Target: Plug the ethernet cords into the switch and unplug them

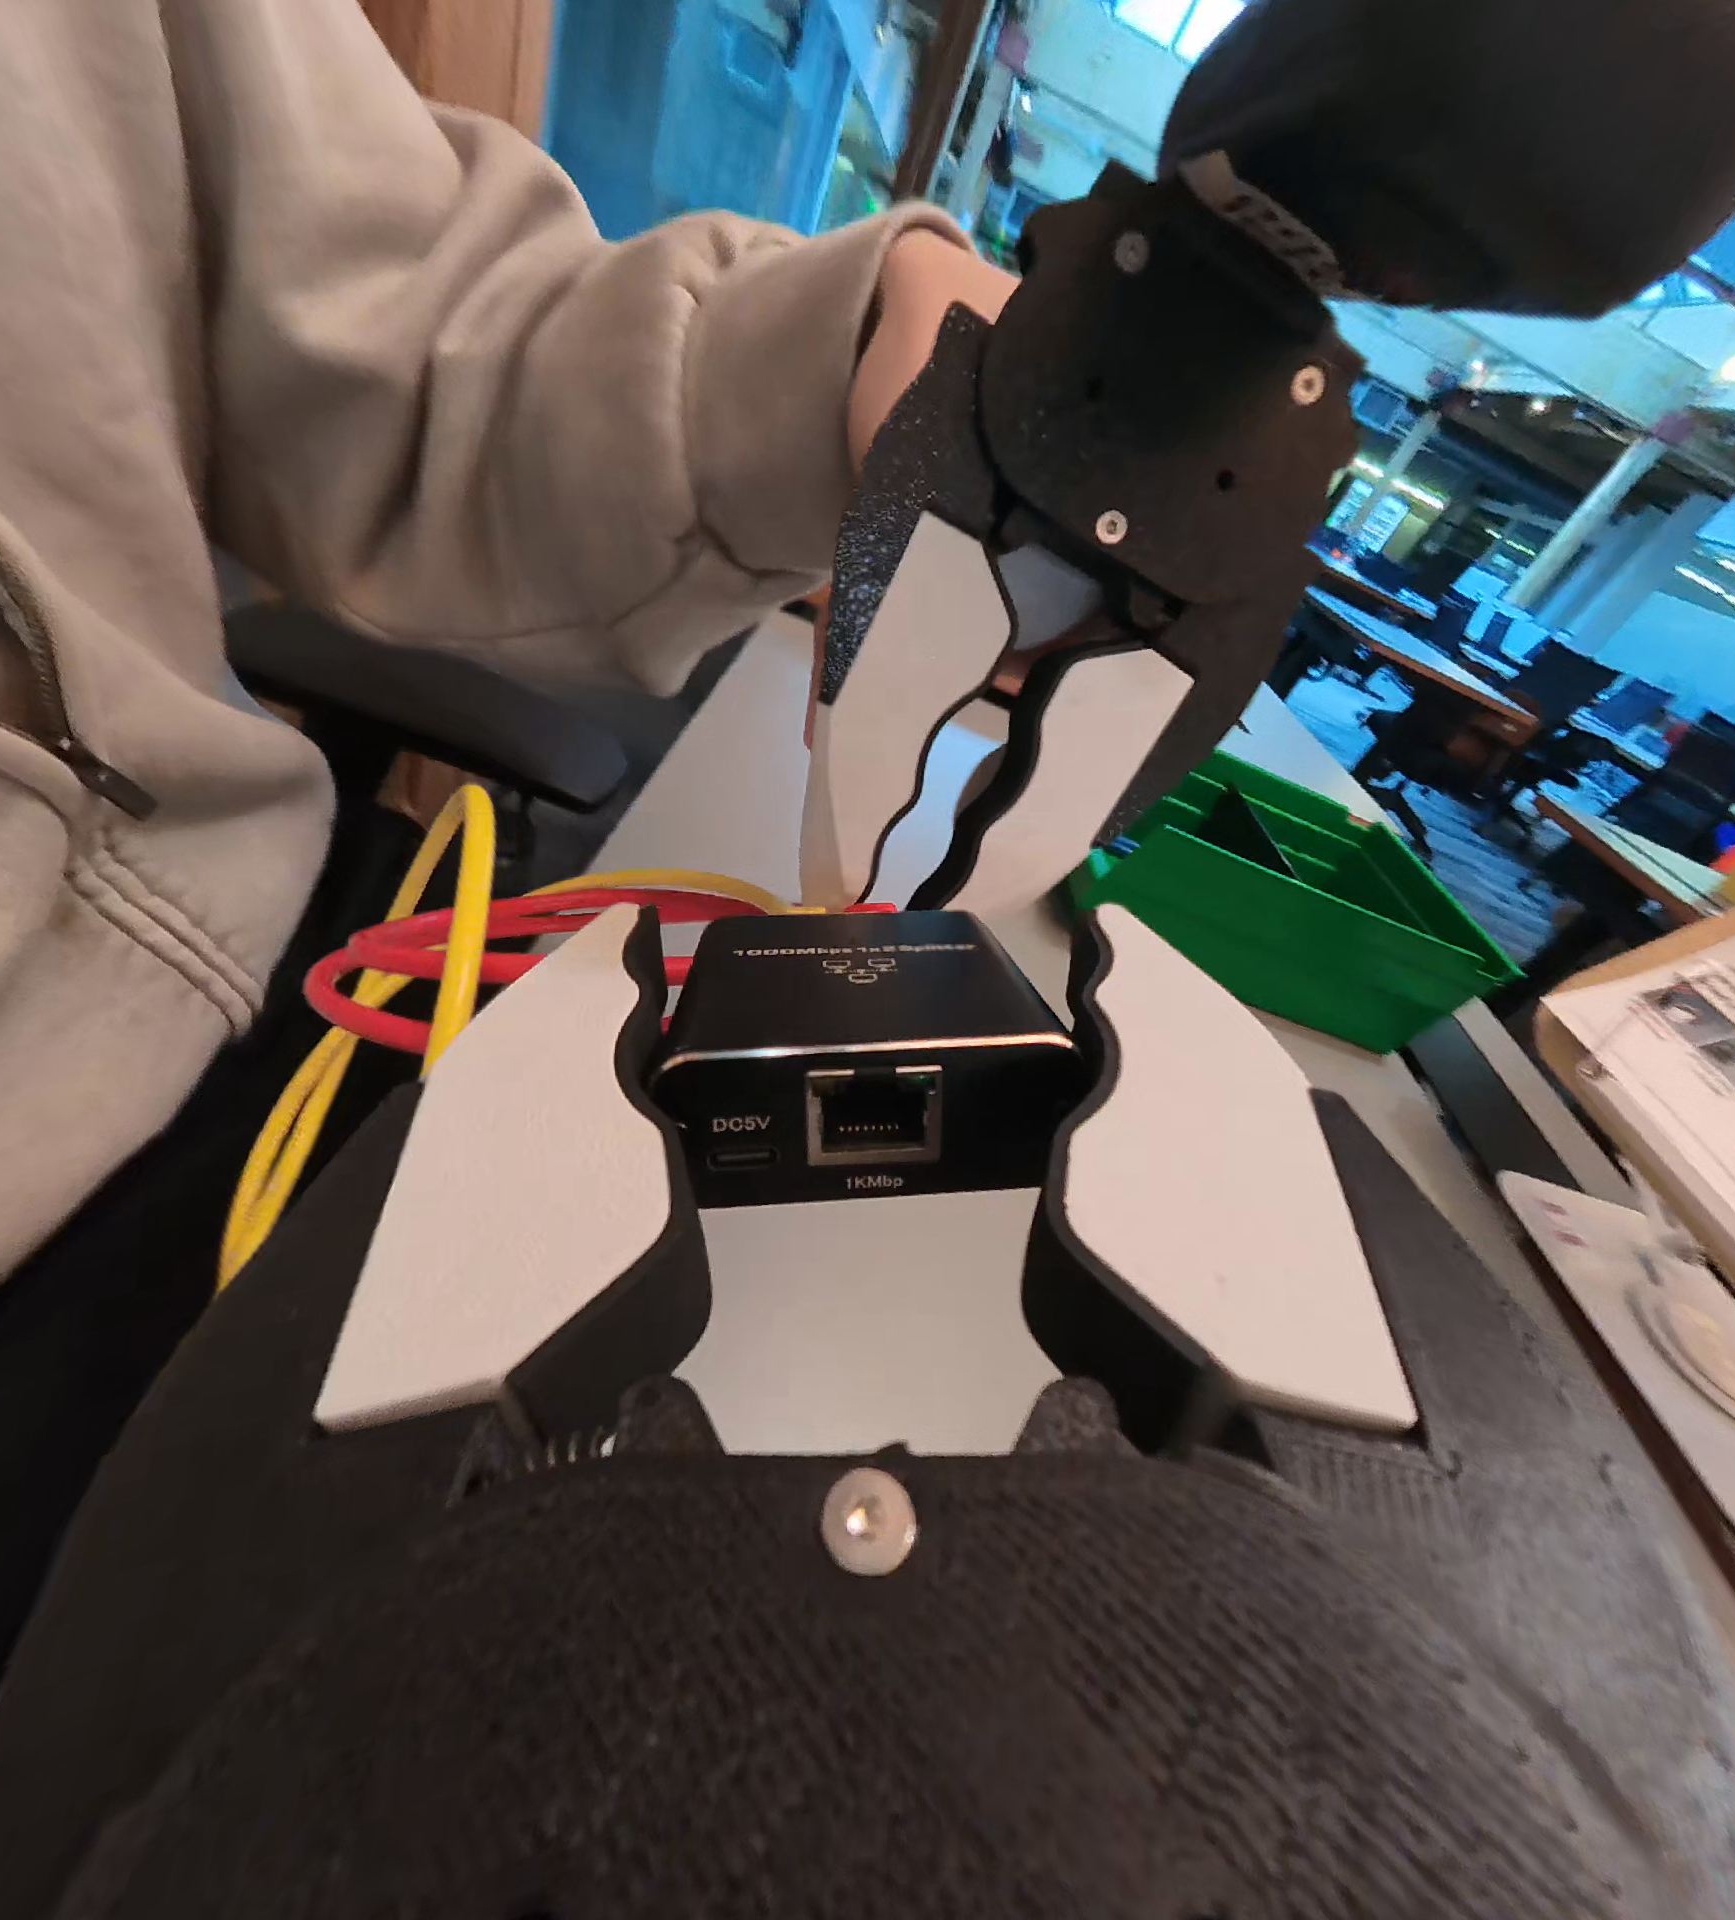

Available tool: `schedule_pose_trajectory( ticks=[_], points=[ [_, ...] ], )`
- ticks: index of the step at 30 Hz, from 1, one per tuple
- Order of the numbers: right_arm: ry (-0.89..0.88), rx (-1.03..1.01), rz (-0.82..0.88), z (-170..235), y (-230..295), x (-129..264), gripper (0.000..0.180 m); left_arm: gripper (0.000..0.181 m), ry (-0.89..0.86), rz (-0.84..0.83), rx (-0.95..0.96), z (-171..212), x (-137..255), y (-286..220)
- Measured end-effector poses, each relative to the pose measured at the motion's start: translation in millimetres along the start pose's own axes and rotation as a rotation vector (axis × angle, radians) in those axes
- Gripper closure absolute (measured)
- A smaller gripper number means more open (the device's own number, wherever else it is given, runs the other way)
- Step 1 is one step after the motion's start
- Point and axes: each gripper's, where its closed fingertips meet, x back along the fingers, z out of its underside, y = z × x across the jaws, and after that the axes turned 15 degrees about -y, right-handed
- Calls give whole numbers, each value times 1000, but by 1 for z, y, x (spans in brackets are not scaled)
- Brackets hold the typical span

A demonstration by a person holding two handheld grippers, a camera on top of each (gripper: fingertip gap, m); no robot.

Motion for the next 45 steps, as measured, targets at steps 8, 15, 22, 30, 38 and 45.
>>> schedule_pose_trajectory(
  ticks=[8,15,22,30,38,45],
  points=[
    [-56,-50,60,-1,-11,4,103,170,-150,-29,-48,-10,4,11],
    [-327,-82,144,-30,-28,19,104,168,-551,-191,-253,-45,28,17],
    [-393,-96,134,-39,-28,20,104,168,-697,-225,-362,-51,34,12],
    [-399,-103,130,-37,-27,19,104,172,-761,-192,-258,-51,28,14],
    [-384,-161,121,-31,-27,19,103,174,-822,-232,-256,-49,26,13],
    [-340,-209,130,-24,-29,18,103,175,-762,-253,-270,-47,25,15]
  ],
)
